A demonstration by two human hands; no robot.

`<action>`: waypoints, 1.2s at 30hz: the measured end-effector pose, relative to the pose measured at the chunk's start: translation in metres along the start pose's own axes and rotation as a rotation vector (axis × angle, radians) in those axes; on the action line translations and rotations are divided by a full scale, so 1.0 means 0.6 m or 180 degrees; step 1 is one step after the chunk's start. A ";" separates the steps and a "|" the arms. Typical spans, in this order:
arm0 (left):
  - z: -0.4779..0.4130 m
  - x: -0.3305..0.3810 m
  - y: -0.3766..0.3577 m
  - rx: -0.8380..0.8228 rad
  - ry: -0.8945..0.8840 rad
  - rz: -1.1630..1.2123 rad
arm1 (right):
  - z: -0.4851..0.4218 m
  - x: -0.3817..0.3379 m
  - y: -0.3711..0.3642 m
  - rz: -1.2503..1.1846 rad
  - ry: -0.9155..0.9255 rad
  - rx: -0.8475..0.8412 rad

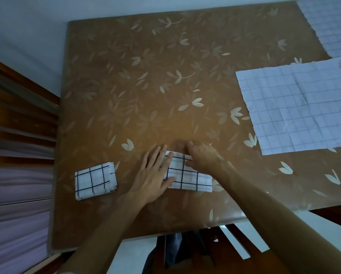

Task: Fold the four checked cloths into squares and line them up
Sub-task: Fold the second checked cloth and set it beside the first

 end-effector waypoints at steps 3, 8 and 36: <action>0.004 0.003 0.012 0.0137 0.0020 0.0131 | 0.000 -0.002 0.000 -0.0303 -0.0023 -0.0059; 0.033 -0.029 0.044 0.0655 0.0898 0.1353 | 0.030 0.041 -0.020 -0.1416 -0.0660 0.0101; 0.072 -0.034 0.008 -0.1059 0.1950 0.5183 | 0.140 0.011 -0.055 -0.4450 -0.0463 0.0260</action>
Point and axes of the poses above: each hand's wrist, its own z-axis away from the middle knuckle, its own y-axis out of the back of the hand, x = y × z, the point moved 10 cm from there along -z, towards the middle knuckle, and after that the axes turned 5 degrees about y, right-handed, at the moved point
